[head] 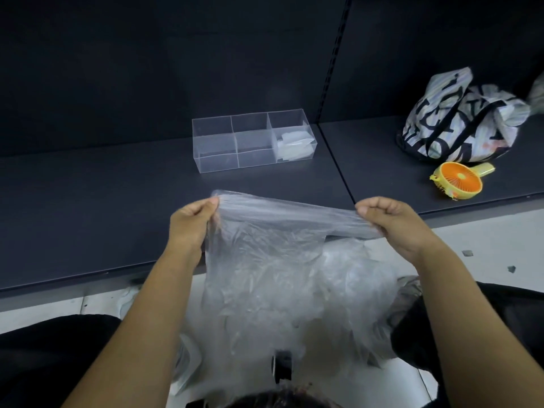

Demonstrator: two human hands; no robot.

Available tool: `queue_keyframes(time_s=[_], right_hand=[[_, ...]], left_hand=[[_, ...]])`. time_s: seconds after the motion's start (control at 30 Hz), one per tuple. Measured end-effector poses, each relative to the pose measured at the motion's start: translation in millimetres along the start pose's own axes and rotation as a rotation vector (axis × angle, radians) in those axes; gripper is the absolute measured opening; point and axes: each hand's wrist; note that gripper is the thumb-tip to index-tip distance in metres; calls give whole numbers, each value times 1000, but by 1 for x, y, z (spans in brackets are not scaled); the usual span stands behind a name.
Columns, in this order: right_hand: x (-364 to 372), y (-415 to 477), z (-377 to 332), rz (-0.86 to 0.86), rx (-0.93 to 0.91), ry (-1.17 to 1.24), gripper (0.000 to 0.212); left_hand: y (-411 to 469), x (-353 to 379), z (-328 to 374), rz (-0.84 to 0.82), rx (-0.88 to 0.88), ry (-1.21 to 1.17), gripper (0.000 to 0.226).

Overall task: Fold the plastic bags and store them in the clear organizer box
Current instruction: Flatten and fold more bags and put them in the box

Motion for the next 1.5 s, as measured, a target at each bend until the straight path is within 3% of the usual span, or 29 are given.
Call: queue_keyframes(time_s=[0.17,0.33,0.4,0.5,0.57,0.63,0.73,0.97,1.03,1.17,1.3,1.43,1.5], right_hand=[[0,41,-3,-92,5,17,11],[3,100,-22,-138,-47,-280,21],[13,128,-28,-34,-75,-359,32],[30,162,-27,274,-113,-421,40],[36,174,-20,477,-138,-483,37],[39,170,-7,548,-148,-469,29],[48,139,26,325,-94,-335,14],[51,34,68,-326,98,-325,36],[56,24,68,-449,148,-391,31],[63,18,73,-469,169,-451,15],[51,20,70,-446,175,-468,26],[24,29,57,-389,222,-442,50],[12,34,52,-420,244,-364,51]], left_hand=[[29,8,-9,91,-125,-40,3],[65,22,-9,68,-151,-14,6],[82,31,-6,73,-143,5,7],[107,43,-1,102,-141,23,12],[122,48,-1,150,-156,49,22],[133,49,-6,205,-168,104,29],[133,42,-17,215,-175,236,40],[63,-5,-54,134,-229,306,35],[40,-18,-63,89,-312,357,37],[10,-22,-72,-34,-510,226,26],[4,-22,-75,-2,-609,-32,21],[11,-32,-80,99,-583,-127,16],[11,-34,-82,87,-587,-131,12]])
Point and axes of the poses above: each hand's wrist, its own y-axis towards the middle knuckle, its own x-axis out of the palm, z = x × y, and after that the axes turned 7 degrees about z, right-handed
